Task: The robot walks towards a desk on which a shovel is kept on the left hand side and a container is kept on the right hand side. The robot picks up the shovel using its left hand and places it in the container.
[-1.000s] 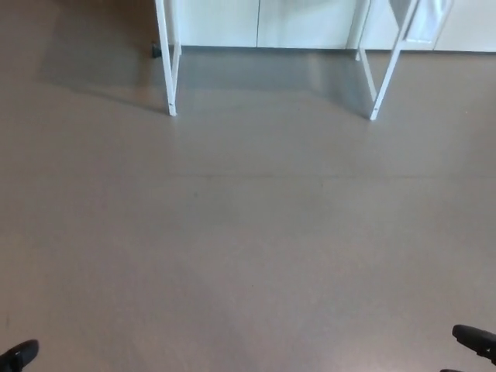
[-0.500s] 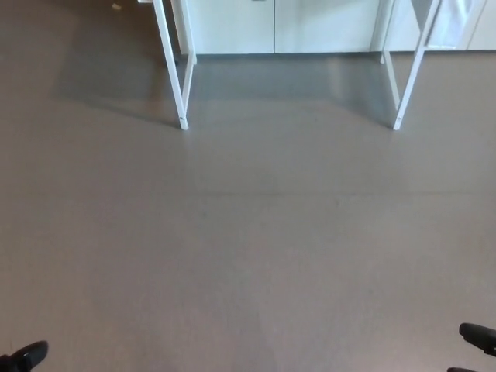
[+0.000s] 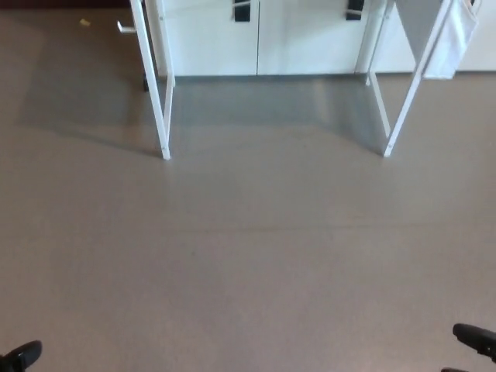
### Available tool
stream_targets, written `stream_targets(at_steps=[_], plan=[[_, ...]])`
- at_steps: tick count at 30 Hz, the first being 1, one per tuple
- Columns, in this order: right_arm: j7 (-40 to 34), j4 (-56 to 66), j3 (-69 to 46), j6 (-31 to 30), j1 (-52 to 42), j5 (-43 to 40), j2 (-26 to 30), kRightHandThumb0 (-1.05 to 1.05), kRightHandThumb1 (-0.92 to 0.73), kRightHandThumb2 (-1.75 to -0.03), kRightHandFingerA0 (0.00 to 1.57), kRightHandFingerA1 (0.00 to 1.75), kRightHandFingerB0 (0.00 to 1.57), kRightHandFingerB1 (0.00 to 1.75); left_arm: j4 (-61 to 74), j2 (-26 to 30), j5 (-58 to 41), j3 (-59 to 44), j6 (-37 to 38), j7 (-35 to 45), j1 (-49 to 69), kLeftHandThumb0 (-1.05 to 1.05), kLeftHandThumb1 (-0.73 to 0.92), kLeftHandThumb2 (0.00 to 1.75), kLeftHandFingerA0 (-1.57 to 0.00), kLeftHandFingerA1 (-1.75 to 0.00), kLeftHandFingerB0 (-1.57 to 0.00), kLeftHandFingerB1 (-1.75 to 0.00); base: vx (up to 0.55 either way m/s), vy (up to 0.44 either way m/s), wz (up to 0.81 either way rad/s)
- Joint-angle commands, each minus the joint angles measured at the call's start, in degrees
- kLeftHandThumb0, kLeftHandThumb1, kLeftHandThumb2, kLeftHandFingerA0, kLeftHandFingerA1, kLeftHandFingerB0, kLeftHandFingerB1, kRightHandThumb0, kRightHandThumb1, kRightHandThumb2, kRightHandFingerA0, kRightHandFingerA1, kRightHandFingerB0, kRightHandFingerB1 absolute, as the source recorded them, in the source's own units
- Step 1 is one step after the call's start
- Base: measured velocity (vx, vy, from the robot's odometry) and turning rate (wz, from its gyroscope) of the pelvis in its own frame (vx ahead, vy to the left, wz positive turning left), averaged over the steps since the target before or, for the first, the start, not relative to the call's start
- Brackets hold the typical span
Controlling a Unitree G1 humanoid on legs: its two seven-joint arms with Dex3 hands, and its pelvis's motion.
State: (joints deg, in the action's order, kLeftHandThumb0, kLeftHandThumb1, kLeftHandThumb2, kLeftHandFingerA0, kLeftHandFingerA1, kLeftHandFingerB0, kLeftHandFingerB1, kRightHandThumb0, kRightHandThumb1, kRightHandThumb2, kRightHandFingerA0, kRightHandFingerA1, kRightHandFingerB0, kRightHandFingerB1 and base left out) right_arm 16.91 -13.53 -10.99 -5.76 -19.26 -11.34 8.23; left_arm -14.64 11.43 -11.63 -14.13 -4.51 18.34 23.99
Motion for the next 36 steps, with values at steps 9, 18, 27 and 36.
stream_targets(at_steps=[9,18,27,36], plan=[[0.0,0.0,0.3,1.0,-0.4,0.4,0.6,-0.41,-0.41,-0.70,0.52,0.59,0.40,0.52,0.0,0.1,0.4,-0.1,0.7,-0.8,0.7,-0.43,0.65,0.60,-0.29,-0.31,-0.27,-0.30,0.33,-0.054,0.16],[-0.7,-0.5,0.8,1.4,-1.6,1.0,0.5,-0.41,-0.42,-0.69,0.54,0.57,0.39,0.51,-0.9,0.4,0.7,0.1,2.2,0.3,1.9,-0.43,0.67,0.61,-0.28,-0.31,-0.25,-0.30,0.31,-0.062,0.10],[-0.5,-1.2,1.5,2.7,-2.6,1.7,0.6,-0.43,-0.41,-0.70,0.53,0.59,0.40,0.52,-1.7,0.8,1.2,0.3,2.7,0.3,2.2,-0.43,0.68,0.61,-0.26,-0.30,-0.26,-0.30,0.34,0.127,-0.23],[0.1,-3.4,1.8,5.2,-4.5,2.4,0.6,-0.45,-0.40,-0.70,0.53,0.57,0.40,0.52,-2.3,0.9,2.0,0.9,4.5,0.4,5.2,-0.25,0.51,1.01,-0.10,-0.51,-0.10,-0.49,0.25,0.008,0.11]])
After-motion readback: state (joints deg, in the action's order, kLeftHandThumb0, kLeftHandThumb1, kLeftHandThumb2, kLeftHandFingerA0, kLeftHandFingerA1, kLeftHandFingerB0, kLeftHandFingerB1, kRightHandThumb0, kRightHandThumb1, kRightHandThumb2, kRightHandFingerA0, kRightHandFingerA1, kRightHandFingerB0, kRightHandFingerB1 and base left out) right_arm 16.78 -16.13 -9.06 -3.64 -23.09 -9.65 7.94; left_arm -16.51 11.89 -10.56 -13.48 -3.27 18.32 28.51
